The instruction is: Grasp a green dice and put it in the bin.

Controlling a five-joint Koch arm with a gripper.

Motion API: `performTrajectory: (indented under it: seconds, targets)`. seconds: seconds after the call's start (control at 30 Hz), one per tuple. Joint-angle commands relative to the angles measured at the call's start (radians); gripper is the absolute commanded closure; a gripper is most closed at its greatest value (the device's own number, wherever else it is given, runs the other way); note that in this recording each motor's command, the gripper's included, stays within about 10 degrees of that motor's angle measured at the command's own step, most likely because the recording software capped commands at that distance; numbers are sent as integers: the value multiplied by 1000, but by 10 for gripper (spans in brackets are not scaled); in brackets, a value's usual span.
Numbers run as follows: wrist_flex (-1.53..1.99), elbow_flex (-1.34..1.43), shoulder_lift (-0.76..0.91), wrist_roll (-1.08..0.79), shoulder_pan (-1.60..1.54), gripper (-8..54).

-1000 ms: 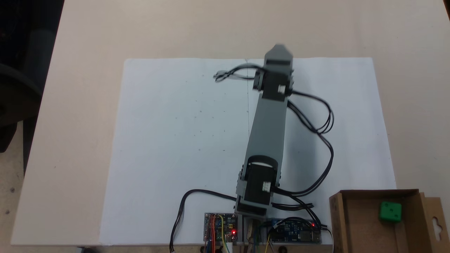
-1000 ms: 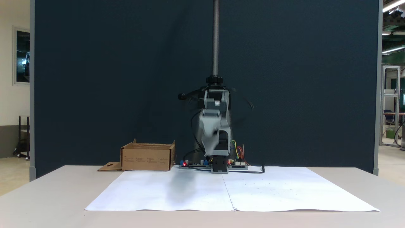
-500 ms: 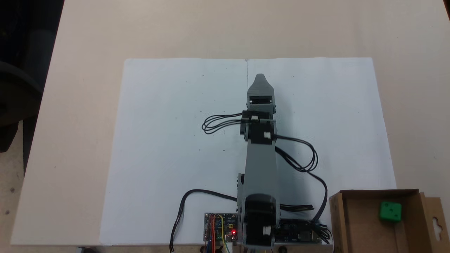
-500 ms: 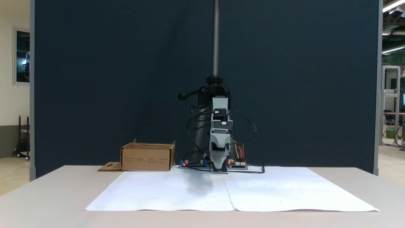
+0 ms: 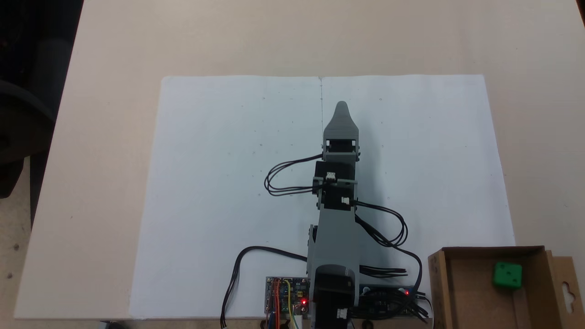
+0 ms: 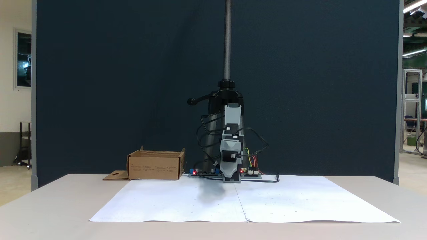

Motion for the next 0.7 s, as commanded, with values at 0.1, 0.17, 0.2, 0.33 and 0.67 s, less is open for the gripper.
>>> performTrajectory:
  seconds: [0.1,0.17,0.2,0.33,0.67]
  targets:
    - [-271,51,121,44,21,12]
    - [-334,72,121,44,21,12]
    - [-365,83,120,43,20,12]
    - [-491,135,120,41,6,13]
    - [-756,256,120,43,-17,13]
